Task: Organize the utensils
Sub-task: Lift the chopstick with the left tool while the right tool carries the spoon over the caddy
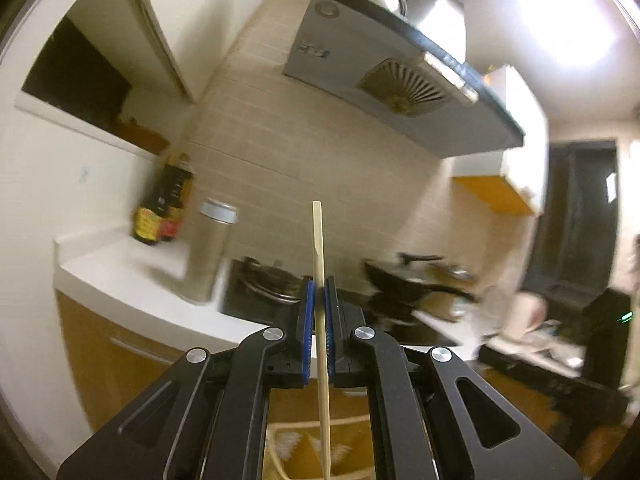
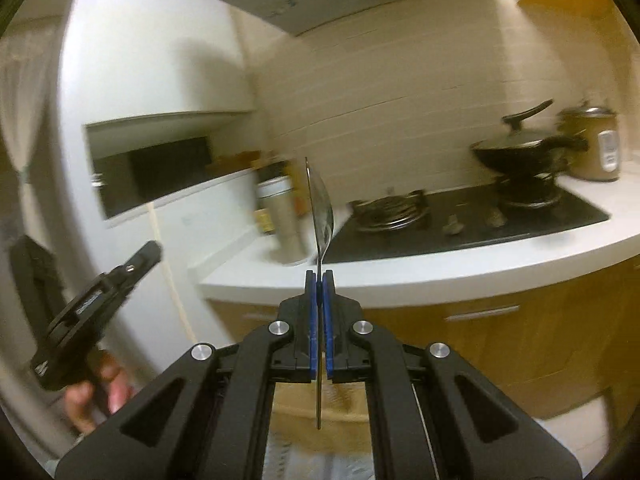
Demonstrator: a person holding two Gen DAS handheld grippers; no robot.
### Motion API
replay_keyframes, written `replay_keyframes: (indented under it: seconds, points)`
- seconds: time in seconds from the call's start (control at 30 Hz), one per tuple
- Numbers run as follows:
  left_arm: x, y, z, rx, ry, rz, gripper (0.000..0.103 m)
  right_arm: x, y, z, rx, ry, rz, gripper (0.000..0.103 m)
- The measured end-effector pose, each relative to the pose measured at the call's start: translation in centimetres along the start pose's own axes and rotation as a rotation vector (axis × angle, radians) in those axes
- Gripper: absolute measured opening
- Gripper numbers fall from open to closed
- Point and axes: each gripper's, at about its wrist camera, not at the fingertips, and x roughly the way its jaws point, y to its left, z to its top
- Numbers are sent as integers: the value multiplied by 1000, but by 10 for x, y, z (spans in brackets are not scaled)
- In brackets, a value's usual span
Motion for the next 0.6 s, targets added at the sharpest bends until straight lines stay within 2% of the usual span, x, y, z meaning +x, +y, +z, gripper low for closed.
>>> replay_keyframes:
  seconds: [0.07,0.2,0.3,0.5,0.6]
  points:
    - [14,-3,-9,34,-10,47,3,10,-6,-2,-23,-17,-72,2]
    - [31,0,-25,17,12,69,3,40,-19,-14,-33,-1,-132,2]
    - [38,-3,-41,57,5,132,3,57,-19,-28,-71,7,-176,2]
    - [45,-1,-66,77,49,136,4,64,-24,-57,-73,19,-175,2]
    - [44,2,-71,74,75,115,5,59,-25,-66,-63,40,-165,2]
